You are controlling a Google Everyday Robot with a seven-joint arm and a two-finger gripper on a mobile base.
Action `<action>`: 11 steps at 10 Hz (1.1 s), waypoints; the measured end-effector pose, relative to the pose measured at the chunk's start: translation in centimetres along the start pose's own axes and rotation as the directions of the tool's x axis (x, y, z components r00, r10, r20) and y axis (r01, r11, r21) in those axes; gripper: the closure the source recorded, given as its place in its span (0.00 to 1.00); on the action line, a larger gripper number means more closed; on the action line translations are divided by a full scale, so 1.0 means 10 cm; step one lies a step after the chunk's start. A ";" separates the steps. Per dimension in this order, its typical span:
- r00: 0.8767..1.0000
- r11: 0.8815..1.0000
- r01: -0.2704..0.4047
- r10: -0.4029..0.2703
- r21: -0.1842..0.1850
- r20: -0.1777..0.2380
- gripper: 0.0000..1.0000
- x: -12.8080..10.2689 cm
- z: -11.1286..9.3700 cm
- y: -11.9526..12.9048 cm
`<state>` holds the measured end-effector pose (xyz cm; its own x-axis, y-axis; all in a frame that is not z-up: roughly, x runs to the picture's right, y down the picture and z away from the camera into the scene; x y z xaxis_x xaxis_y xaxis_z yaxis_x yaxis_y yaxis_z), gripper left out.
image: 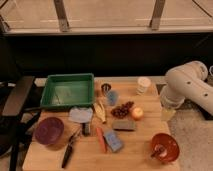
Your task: Place sponge in plastic cup
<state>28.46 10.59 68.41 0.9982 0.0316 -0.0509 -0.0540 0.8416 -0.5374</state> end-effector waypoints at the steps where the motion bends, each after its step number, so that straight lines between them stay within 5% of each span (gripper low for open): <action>1: 1.000 1.000 0.000 0.000 0.000 0.000 0.35 0.00 0.00 0.00; 11: 1.000 1.000 -0.006 0.006 -0.001 0.007 0.35 0.00 0.00 0.00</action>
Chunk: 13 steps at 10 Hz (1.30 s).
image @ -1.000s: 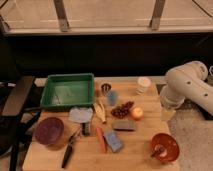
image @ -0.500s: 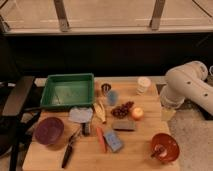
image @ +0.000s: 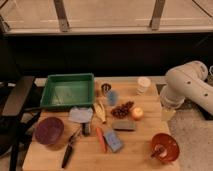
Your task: Place sponge in plastic cup
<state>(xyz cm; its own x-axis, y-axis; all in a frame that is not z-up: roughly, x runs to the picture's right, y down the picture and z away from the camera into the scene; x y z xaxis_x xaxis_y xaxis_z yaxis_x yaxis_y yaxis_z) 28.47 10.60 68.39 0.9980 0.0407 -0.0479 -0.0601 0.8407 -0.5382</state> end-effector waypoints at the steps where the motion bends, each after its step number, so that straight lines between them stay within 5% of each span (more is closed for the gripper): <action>1: 1.000 1.000 -0.003 0.003 -0.003 0.008 0.35 -0.03 0.02 0.03; 7: 0.996 0.998 -0.015 0.021 -0.063 0.091 0.35 -1.08 0.39 0.29; 13: 0.963 0.974 -0.220 0.226 -0.060 0.145 0.35 -1.99 0.68 0.70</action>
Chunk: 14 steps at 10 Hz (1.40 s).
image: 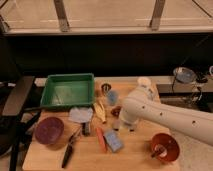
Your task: Place sponge in plastic cup
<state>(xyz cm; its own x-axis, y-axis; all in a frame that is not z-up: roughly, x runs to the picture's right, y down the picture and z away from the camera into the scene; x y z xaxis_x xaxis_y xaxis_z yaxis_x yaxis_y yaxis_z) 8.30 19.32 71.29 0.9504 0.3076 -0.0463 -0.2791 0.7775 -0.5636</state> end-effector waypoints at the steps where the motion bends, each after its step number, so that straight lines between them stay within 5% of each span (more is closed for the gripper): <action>1: 1.000 1.000 -0.012 0.012 0.000 0.004 0.35 -0.04 0.02 0.05; 4: 1.000 1.000 -0.015 0.015 -0.009 0.010 0.35 -0.02 0.04 0.07; 10: 0.995 0.980 -0.099 0.100 -0.172 -0.001 0.35 0.15 0.74 0.36; 14: 0.989 0.963 -0.148 0.150 -0.225 -0.010 0.35 0.26 0.86 0.43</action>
<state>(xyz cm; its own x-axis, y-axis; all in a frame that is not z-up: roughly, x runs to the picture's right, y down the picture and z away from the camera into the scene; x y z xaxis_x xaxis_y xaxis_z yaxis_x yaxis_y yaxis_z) 8.39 28.20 75.88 0.8991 0.4154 -0.1382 -0.3789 0.5799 -0.7212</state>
